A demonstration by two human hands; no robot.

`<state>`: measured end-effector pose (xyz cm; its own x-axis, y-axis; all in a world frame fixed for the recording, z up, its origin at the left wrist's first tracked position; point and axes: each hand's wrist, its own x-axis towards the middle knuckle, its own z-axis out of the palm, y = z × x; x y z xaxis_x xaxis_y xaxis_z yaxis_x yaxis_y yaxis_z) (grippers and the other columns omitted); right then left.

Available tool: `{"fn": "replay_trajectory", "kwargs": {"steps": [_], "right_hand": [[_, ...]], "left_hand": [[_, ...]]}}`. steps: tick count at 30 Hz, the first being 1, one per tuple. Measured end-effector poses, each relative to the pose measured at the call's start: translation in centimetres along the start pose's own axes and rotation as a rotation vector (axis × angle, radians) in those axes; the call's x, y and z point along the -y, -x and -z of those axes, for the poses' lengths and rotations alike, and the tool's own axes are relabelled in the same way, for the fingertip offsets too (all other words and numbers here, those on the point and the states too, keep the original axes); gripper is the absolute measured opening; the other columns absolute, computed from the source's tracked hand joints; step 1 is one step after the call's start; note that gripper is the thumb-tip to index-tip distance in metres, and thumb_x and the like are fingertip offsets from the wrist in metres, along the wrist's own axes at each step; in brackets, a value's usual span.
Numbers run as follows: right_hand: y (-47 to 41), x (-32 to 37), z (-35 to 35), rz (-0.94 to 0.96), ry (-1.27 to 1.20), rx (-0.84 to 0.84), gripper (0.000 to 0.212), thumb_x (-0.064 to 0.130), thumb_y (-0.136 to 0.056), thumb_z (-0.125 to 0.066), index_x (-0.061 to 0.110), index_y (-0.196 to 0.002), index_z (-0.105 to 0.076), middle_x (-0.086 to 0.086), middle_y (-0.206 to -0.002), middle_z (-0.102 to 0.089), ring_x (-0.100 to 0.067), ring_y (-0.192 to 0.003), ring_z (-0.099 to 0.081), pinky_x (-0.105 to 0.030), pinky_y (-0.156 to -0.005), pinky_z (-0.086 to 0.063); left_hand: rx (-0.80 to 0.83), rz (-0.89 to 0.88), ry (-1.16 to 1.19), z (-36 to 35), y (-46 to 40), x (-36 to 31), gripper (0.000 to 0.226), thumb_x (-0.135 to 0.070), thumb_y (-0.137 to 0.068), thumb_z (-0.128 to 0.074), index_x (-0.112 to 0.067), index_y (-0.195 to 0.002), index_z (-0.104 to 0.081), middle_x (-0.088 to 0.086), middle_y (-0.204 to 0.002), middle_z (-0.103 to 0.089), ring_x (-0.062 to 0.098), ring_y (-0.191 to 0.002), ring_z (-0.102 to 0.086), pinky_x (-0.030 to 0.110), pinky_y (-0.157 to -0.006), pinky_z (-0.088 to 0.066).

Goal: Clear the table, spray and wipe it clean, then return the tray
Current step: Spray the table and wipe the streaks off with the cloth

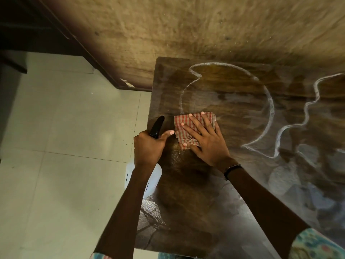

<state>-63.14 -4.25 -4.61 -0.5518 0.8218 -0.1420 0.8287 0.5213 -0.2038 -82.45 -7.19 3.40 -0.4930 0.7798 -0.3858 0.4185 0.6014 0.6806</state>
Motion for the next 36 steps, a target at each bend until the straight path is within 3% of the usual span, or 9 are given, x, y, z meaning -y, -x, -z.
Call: {"fn": "replay_trajectory", "kwargs": {"steps": [4, 10, 14, 16, 20, 23, 26, 30, 36], "right_hand": [[0.1, -0.1, 0.0, 0.003, 0.012, -0.001, 0.066, 0.055, -0.091, -0.033, 0.033, -0.152, -0.018, -0.003, -0.161, -0.014, -0.031, -0.148, -0.003, -0.056, -0.117, -0.013], [-0.3, -0.7, 0.3, 0.049, 0.004, 0.010, 0.066, 0.054, -0.091, -0.033, 0.034, -0.151, -0.019, -0.002, -0.161, -0.012, -0.031, -0.148, -0.002, -0.056, -0.117, -0.011], [-3.2, -1.7, 1.0, 0.044, -0.004, 0.028, 0.066, 0.054, -0.089, -0.032, 0.035, -0.151, -0.018, 0.000, -0.161, -0.011, -0.031, -0.148, -0.001, -0.055, -0.116, -0.007], [-6.0, -1.3, 1.3, -0.033, -0.051, 0.017, 0.065, 0.054, -0.090, -0.031, 0.035, -0.151, -0.019, 0.001, -0.161, -0.010, -0.032, -0.148, 0.001, -0.057, -0.117, -0.005], [-11.7, 1.5, 2.0, -0.116, -0.080, 0.046, 0.065, 0.051, -0.095, -0.040, 0.036, -0.151, -0.014, 0.002, -0.162, -0.001, -0.033, -0.147, 0.010, -0.058, -0.115, 0.005], [-13.2, 4.3, 1.9, 0.010, -0.017, 0.075, 0.067, 0.053, -0.094, -0.041, 0.034, -0.152, -0.014, -0.001, -0.162, -0.002, -0.036, -0.147, 0.010, -0.060, -0.115, 0.003], [-10.8, 5.3, 1.3, 0.174, -0.006, 0.074, 0.067, 0.044, -0.091, -0.048, 0.029, -0.151, -0.021, -0.003, -0.161, -0.010, -0.035, -0.147, 0.005, -0.058, -0.117, -0.001], [-5.4, 1.2, 0.8, 0.390, 0.064, 0.010, 0.059, 0.050, -0.090, -0.036, 0.027, -0.144, -0.040, -0.006, -0.154, -0.033, -0.036, -0.144, -0.020, -0.054, -0.116, -0.010], [-8.0, -5.5, 2.8, 0.154, 0.049, 0.031, 0.064, 0.053, -0.089, -0.029, 0.032, -0.149, -0.025, -0.003, -0.159, -0.017, -0.034, -0.147, -0.007, -0.059, -0.115, -0.016]], "left_hand": [[-0.025, 0.047, 0.020, 0.3, 0.1, 0.4, 0.051, -0.048, -0.069, -0.077, -0.002, -0.089, -0.067, 0.015, -0.083, -0.070, 0.027, -0.078, -0.066, 0.028, -0.069, -0.045], [-0.043, 0.015, -0.023, 1.0, -0.4, 1.1, 0.063, -0.059, -0.066, -0.068, -0.009, -0.104, -0.070, 0.012, -0.072, -0.070, 0.027, -0.072, -0.069, 0.018, -0.060, -0.041], [-0.019, 0.022, 0.046, 1.3, -0.7, 0.9, 0.056, -0.053, -0.069, -0.072, -0.013, -0.109, -0.069, 0.011, -0.081, -0.072, 0.026, -0.081, -0.070, 0.024, -0.071, -0.047], [-0.026, 0.024, 0.102, 1.5, -1.0, 0.7, 0.049, -0.046, -0.071, -0.076, -0.013, -0.106, -0.069, 0.010, -0.082, -0.072, 0.025, -0.082, -0.069, 0.020, -0.071, -0.046], [-0.055, 0.011, 0.132, 1.8, -1.3, 0.3, 0.043, -0.041, -0.072, -0.078, -0.008, -0.098, -0.071, 0.009, -0.074, -0.069, 0.018, -0.072, -0.064, 0.001, -0.055, -0.038], [-0.074, -0.036, 0.131, 1.9, -1.6, 0.0, 0.044, -0.042, -0.071, -0.078, -0.011, -0.101, -0.072, 0.007, -0.070, -0.068, 0.013, -0.063, -0.060, 0.000, -0.052, -0.037], [-0.083, -0.067, 0.110, 2.0, -1.8, -0.4, 0.046, -0.044, -0.070, -0.078, -0.010, -0.101, -0.072, 0.007, -0.074, -0.070, 0.021, -0.069, -0.065, 0.004, -0.054, -0.038], [-0.082, -0.048, 0.161, 2.0, -2.2, -1.0, 0.049, -0.045, -0.069, -0.078, -0.012, -0.104, -0.072, 0.006, -0.075, -0.070, 0.018, -0.066, -0.059, 0.022, -0.065, -0.041], [-0.055, -0.028, 0.168, 1.8, -3.1, -1.4, 0.049, -0.049, -0.068, -0.075, -0.012, -0.099, -0.071, 0.009, -0.072, -0.069, 0.022, -0.070, -0.063, 0.015, -0.061, -0.040]]}}
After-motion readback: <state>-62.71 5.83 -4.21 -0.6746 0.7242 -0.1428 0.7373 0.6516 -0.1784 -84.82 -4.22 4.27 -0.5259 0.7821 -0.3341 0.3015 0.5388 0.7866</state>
